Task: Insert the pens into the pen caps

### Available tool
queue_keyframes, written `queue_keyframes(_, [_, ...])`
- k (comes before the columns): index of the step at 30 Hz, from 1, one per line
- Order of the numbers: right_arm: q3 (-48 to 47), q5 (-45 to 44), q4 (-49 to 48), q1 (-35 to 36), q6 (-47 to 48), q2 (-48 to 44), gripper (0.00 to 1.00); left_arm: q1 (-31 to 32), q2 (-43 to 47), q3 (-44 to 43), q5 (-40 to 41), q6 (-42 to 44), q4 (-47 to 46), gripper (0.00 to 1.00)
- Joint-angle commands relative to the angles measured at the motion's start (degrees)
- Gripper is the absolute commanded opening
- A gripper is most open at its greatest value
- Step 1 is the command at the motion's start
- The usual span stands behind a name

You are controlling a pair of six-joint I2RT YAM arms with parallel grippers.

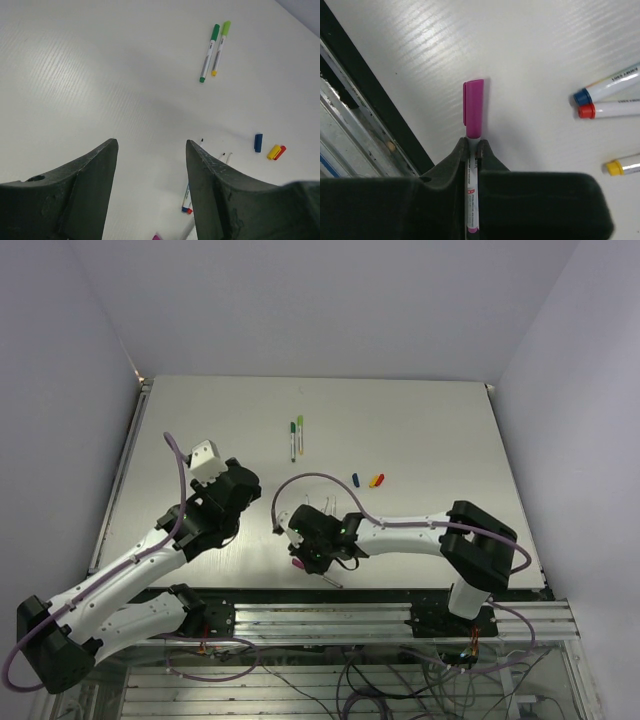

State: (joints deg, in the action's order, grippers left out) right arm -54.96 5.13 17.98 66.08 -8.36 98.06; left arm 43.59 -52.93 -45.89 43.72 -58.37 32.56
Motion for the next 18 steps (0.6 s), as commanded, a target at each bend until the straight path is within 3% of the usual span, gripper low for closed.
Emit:
queue_keyframes(1, [-3.54,1.97,4.24,0.33,1.31,2.69,0.0,-0.05,0.78,0.27,2.59,-0.84,0.48,0.67])
queue_keyframes(8, [-7.16,2.72,3.01,-2.91,0.11,-2.06,0.0,-0.03,0.28,-0.46,4.23,-0.49,0.9,0.66])
queue_keyframes(14, [-9.6,3.23,-4.41,-15.38,-5.18,-6.63,0.0,-0.01,0.06,-1.11,6.56,4.93,-1.93,0.66])
queue_keyframes(18, [-16.86,-3.37,-4.71,-22.63,-7.69,-2.17,0.0,-0.07,-2.49,-2.78,6.91,9.7,-4.33,0.67])
